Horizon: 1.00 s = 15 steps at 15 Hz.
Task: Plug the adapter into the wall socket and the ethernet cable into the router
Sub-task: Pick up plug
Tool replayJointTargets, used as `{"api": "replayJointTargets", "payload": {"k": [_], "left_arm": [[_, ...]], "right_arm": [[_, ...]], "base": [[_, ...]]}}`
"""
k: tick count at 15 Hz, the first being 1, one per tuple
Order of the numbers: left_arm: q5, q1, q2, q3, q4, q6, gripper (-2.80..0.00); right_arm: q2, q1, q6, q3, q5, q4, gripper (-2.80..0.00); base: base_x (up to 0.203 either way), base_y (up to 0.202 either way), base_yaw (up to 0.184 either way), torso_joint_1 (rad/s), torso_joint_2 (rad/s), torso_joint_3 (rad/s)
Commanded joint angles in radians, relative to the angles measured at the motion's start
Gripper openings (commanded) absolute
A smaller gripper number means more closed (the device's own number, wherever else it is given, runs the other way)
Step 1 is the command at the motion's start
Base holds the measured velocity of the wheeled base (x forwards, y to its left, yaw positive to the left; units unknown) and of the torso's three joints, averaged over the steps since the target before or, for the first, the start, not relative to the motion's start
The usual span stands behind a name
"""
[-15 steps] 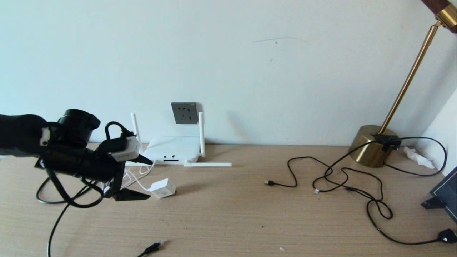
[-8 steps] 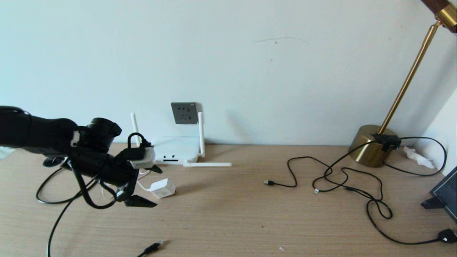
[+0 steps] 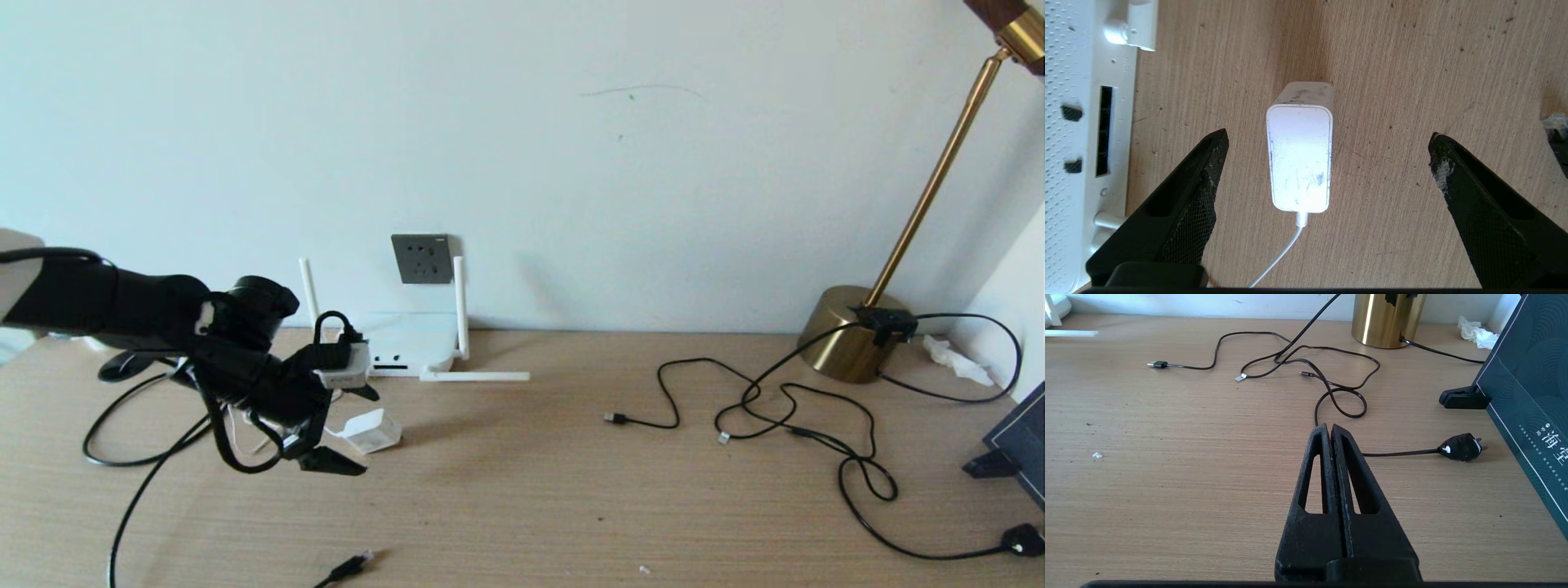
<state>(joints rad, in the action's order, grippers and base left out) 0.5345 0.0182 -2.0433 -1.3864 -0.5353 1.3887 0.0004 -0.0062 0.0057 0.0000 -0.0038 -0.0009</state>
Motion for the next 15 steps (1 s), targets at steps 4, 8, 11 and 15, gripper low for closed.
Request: {"api": "replayJointTargets", "payload": {"k": [4, 8, 11, 15], "left_arm": [[-0.01, 0.02, -0.02, -0.011, -0.003, 0.007, 0.0], [-0.03, 0.02, -0.029, -0.023, -0.006, 0.007, 0.0], [-0.033, 0.02, -0.041, -0.026, -0.003, 0.007, 0.0], [-0.031, 0.023, -0.049, -0.033, -0.003, 0.007, -2.8]], "right_arm": [[0.0, 0.0, 0.0, 0.0, 0.001, 0.001, -2.8], [0.0, 0.0, 0.0, 0.0, -0.001, -0.001, -2.8], [0.0, 0.0, 0.0, 0.0, -0.001, -0.001, -2.8], [0.0, 0.0, 0.0, 0.0, 0.0, 0.0, -2.8]], "base": [[0.0, 0.0, 0.0, 0.0, 0.0, 0.0], [0.0, 0.0, 0.0, 0.0, 0.0, 0.0], [0.0, 0.0, 0.0, 0.0, 0.0, 0.0], [0.0, 0.0, 0.0, 0.0, 0.0, 0.0]]}}
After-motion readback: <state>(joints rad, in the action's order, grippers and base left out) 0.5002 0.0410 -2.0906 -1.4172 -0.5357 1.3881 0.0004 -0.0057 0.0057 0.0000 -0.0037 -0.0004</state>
